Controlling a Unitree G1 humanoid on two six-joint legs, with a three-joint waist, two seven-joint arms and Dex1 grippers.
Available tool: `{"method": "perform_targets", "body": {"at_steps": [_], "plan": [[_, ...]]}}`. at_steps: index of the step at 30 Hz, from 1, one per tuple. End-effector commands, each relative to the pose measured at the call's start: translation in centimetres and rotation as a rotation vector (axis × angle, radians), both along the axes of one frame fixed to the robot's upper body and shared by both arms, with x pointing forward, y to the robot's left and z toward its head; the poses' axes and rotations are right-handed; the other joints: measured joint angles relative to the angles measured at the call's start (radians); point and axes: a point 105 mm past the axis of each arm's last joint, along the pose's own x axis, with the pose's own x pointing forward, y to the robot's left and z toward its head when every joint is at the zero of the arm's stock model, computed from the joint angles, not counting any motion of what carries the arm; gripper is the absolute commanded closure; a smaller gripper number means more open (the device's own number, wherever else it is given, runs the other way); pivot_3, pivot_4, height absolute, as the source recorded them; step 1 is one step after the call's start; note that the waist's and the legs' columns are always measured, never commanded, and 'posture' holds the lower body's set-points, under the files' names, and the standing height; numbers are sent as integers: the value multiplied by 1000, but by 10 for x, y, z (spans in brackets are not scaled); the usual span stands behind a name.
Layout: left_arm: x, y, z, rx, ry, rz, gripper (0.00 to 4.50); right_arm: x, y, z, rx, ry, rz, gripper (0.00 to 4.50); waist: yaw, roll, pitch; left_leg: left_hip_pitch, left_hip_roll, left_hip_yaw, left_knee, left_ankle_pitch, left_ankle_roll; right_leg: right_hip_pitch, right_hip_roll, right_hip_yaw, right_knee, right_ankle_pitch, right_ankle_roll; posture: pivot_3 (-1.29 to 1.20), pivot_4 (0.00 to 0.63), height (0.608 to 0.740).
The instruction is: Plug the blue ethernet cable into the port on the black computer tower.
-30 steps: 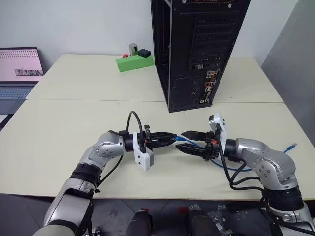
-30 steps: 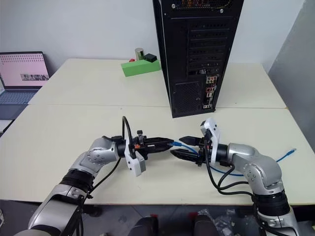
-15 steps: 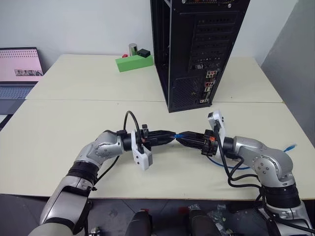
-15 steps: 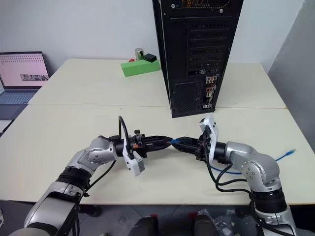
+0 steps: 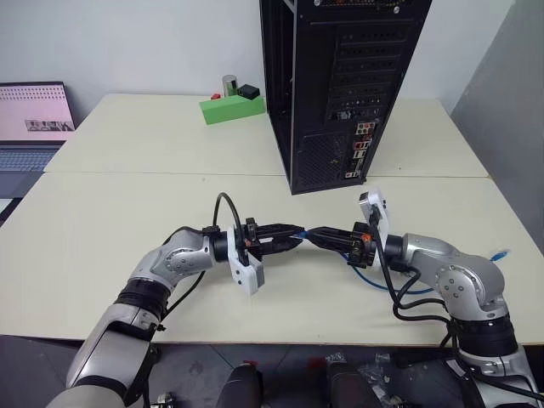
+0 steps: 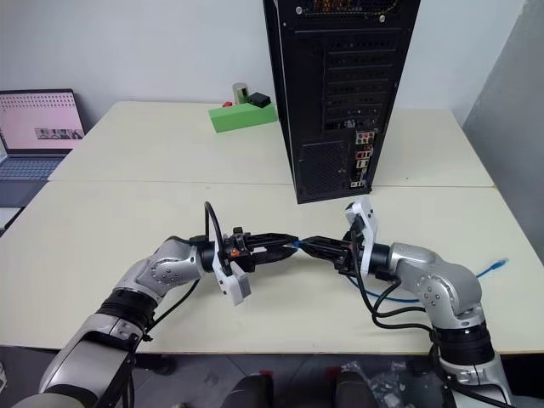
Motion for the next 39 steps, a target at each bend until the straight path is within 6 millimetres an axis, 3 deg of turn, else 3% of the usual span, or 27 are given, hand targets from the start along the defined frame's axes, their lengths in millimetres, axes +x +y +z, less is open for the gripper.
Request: {"method": "perform_targets", "body": {"at_steps": [1, 4, 7, 12, 17, 22, 30, 39], "plan": [[5, 5, 3, -12, 58, 38, 2395, -3, 1, 15, 24, -44, 33, 4498, 0, 0, 0, 0, 0, 0, 0, 0, 0, 0, 0, 0, 0, 0, 0, 0, 150, 740], [18, 13, 1, -52, 165, 127, 1888, 0, -6, 14, -1, -58, 8, 4499, 0, 0, 0, 0, 0, 0, 0, 0, 0, 0, 0, 0, 0, 0, 0, 0, 150, 740], [31, 19, 4, -135, 313, 220, 1247, 10, -25, 20, -25, -109, -95, 4499, 0, 0, 0, 0, 0, 0, 0, 0, 0, 0, 0, 0, 0, 0, 0, 0, 150, 740], [38, 6, 14, -321, 621, 291, 195, 27, -54, 35, -90, -250, -305, 4500, 0, 0, 0, -1, 0, 0, 0, 0, 0, 0, 0, 0, 0, 0, 0, 0, 150, 740], [37, -25, 34, -466, 821, 323, 161, 38, -67, 40, -205, -383, -481, 4500, 0, 0, 0, -1, 0, -1, 0, 0, 0, 0, 0, 0, 0, 0, 0, 0, 150, 740], [51, -40, 50, -572, 917, 424, 161, 58, -83, 49, -260, -480, -721, 4500, -2, 0, 0, 0, 0, -1, 0, 0, 0, 0, 0, 0, 0, 0, 0, 0, 150, 740], [74, -51, 67, -666, 857, 538, 161, 77, -85, 65, -255, -562, -890, 4500, -1, 0, 0, 0, 0, 0, 0, 0, 0, 0, 0, 1, 0, 0, 0, 0, 150, 740], [81, -51, 71, -704, 823, 563, 161, 99, -77, 66, -214, -549, -960, 4500, -1, 0, 0, 0, 0, 0, 0, 0, 0, -1, 0, 1, 0, 0, 0, 0, 150, 740]]}}
